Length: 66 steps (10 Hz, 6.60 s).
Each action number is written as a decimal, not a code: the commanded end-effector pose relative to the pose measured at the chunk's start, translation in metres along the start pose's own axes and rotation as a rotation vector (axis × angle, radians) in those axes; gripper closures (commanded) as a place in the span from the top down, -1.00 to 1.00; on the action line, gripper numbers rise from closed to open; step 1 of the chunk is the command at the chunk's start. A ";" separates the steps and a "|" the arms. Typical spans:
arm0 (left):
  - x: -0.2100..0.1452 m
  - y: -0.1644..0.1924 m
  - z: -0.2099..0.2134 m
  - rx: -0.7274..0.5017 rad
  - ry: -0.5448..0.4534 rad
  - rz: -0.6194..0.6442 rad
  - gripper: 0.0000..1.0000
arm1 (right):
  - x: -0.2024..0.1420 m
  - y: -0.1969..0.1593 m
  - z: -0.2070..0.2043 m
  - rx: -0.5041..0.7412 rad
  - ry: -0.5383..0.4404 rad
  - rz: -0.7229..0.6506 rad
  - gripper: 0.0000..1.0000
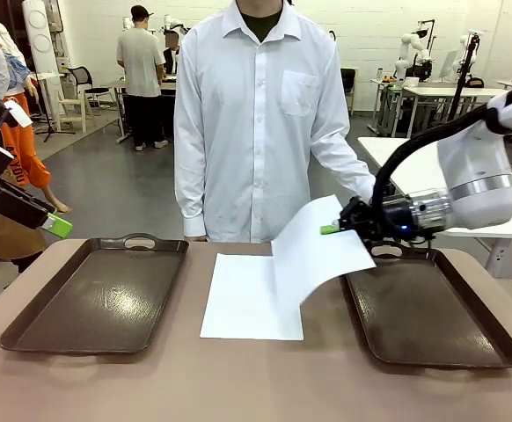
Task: Sort the A4 documents.
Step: Place the A4 Paper in the designated Handle tray, then receive the A4 Paper.
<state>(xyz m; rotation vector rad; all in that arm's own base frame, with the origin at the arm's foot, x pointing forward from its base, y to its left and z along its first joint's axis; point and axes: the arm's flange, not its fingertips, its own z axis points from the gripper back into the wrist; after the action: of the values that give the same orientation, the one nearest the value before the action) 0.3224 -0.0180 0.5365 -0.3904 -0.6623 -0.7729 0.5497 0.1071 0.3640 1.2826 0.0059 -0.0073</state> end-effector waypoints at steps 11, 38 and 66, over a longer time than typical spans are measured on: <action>-0.001 0.002 -0.002 -0.008 -0.010 -0.007 1.00 | -0.007 -0.061 0.133 -0.021 0.015 0.063 -0.98; -0.001 0.002 -0.002 -0.008 -0.010 -0.007 1.00 | 0.018 -0.117 0.165 -0.485 -0.044 -0.059 -0.98; -0.001 0.002 -0.002 -0.008 -0.010 -0.007 1.00 | 0.014 -0.100 0.194 -0.602 -0.078 -0.053 1.00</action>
<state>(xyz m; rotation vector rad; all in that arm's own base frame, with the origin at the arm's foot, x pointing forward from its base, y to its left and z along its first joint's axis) 0.3224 -0.0180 0.5366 -0.3902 -0.6623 -0.7727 0.5619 -0.1074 0.3238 0.6798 -0.0238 -0.0942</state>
